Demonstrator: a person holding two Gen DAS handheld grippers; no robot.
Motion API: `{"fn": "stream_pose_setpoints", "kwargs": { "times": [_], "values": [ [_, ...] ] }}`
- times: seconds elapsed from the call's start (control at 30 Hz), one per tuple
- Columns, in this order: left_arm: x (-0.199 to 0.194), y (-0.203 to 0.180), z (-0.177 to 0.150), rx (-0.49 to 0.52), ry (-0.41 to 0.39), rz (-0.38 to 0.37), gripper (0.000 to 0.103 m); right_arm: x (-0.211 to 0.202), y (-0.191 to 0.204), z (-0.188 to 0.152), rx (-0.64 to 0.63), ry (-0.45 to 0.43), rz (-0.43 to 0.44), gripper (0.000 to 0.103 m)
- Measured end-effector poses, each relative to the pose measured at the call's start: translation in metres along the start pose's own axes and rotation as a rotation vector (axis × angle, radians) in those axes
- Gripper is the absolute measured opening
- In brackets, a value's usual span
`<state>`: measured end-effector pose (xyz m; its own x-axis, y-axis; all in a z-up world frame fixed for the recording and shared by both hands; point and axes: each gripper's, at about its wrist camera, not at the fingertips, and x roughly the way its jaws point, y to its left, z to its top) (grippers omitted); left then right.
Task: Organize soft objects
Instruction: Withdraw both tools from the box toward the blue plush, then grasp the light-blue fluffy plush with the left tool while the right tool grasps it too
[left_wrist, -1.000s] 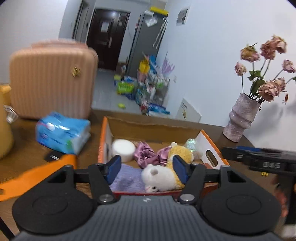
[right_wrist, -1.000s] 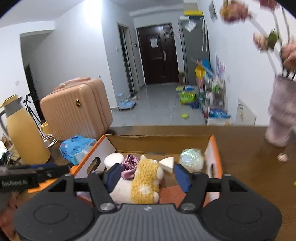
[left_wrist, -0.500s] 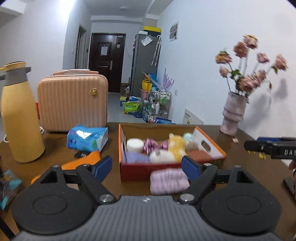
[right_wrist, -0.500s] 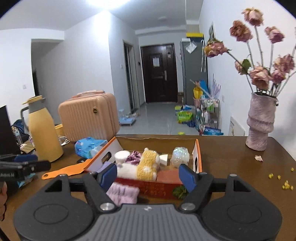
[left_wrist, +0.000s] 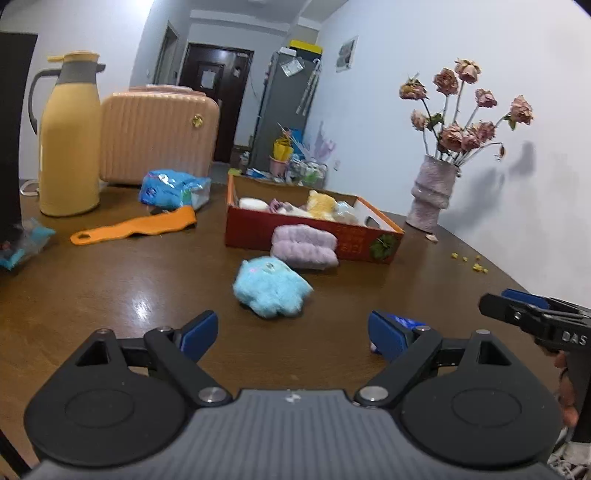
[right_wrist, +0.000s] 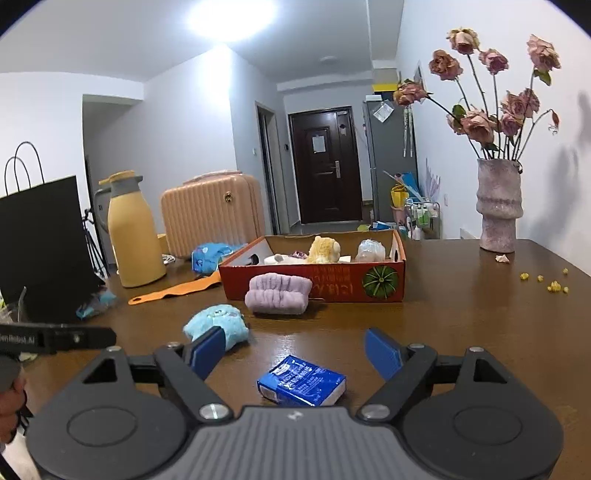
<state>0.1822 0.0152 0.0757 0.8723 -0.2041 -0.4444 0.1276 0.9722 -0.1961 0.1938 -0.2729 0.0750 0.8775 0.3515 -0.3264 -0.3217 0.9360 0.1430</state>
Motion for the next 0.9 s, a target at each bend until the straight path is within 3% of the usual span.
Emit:
{"fn": "stream_pose_setpoints", "kwargs": {
  "times": [0.17,0.37,0.6,0.67,0.8,0.83,0.87,0.9],
  "values": [
    [0.028,0.011,0.009,-0.055,0.015,0.021,0.086,0.024,0.006,0.003,0.049,-0.002,0.063,0.082],
    [0.089,0.037,0.019,-0.083,0.058,-0.015,0.073,0.090,0.022,0.008,0.053,0.111,0.120,0.072],
    [0.155,0.081,0.029,-0.180,0.143,-0.114,0.062,0.189,0.033,0.022,0.061,0.249,0.179,0.060],
    [0.166,0.091,0.028,-0.220,0.165,-0.139,0.050,0.214,0.037,0.022,0.056,0.313,0.196,0.057],
    [0.178,0.103,0.023,-0.287,0.206,-0.224,0.037,0.241,0.040,0.020,0.080,0.362,0.250,0.056],
    [0.179,0.103,0.022,-0.294,0.211,-0.235,0.033,0.246,0.040,0.018,0.088,0.377,0.272,0.053],
    [0.179,0.103,0.022,-0.291,0.210,-0.239,0.030,0.250,0.041,0.016,0.091,0.388,0.286,0.041],
    [0.179,0.103,0.022,-0.290,0.206,-0.231,0.030,0.251,0.040,0.014,0.105,0.385,0.307,0.039]
  ]
}}
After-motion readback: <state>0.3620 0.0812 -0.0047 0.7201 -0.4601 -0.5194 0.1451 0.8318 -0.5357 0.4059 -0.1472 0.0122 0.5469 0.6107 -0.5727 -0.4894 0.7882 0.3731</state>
